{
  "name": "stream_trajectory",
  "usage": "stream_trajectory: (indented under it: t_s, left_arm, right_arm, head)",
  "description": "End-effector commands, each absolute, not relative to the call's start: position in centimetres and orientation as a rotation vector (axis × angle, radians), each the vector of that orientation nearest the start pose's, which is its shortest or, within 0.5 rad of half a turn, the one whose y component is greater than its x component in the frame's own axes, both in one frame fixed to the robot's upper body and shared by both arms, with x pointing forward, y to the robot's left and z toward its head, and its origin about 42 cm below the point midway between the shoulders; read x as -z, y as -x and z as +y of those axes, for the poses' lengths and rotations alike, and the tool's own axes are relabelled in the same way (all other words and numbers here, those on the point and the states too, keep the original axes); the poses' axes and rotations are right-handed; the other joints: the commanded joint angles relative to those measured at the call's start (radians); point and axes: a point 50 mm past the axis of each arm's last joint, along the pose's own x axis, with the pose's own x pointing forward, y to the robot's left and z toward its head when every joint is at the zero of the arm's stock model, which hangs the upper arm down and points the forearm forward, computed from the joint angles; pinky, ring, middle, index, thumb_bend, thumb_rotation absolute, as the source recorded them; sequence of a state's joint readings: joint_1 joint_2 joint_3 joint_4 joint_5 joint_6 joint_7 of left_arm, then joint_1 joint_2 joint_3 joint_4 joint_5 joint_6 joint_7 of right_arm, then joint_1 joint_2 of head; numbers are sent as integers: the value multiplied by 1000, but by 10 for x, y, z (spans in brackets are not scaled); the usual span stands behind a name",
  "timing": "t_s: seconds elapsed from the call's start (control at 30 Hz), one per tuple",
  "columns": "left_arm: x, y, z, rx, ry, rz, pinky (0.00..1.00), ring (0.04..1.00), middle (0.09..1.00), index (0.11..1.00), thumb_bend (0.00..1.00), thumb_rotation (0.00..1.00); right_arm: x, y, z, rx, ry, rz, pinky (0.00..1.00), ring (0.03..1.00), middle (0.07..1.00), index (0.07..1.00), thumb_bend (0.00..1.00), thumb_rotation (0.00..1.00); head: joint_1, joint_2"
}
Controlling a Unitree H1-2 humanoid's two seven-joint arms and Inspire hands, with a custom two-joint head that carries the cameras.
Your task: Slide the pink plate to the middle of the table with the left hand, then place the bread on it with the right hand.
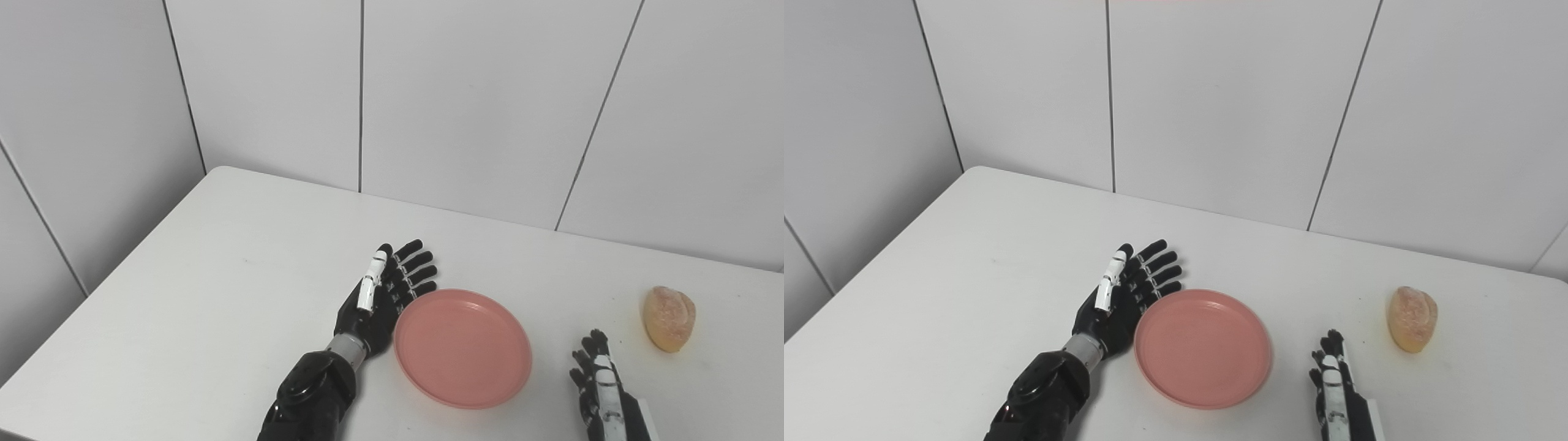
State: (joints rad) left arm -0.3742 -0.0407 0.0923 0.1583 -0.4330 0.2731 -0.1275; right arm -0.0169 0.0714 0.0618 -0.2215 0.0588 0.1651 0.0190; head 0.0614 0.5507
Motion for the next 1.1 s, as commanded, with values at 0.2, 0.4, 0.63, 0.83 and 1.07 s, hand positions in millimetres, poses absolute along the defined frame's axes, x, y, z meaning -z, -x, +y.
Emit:
stream_trajectory:
  t_s: [0.2,0.4,0.63,0.83,1.07]
  left_arm:
    - [-157,-391,165,247,475,49,858,856,854,831,387,1000]
    - [-158,-384,165,234,481,31,862,852,849,827,391,1000]
    - [-159,-374,167,218,473,16,868,862,864,844,389,1000]
    - [-157,-368,173,195,472,1,881,871,872,849,391,1000]
    - [-153,-366,184,176,458,-21,887,876,878,861,387,1000]
  right_arm:
    - [-173,-290,-163,-85,-112,-149,993,993,1000,1000,226,1000]
    - [-175,-290,-163,-72,-106,-161,985,990,1000,1000,215,1000]
    - [-184,-292,-164,-69,-76,-187,999,999,1000,1000,248,1000]
    - [-202,-296,-165,-28,7,-228,986,987,992,993,280,1000]
    - [-239,-309,-167,29,179,-336,958,967,972,973,332,1000]
  head:
    - [-47,19]
    - [-80,30]
    - [-150,37]
    - [-212,38]
    - [-334,13]
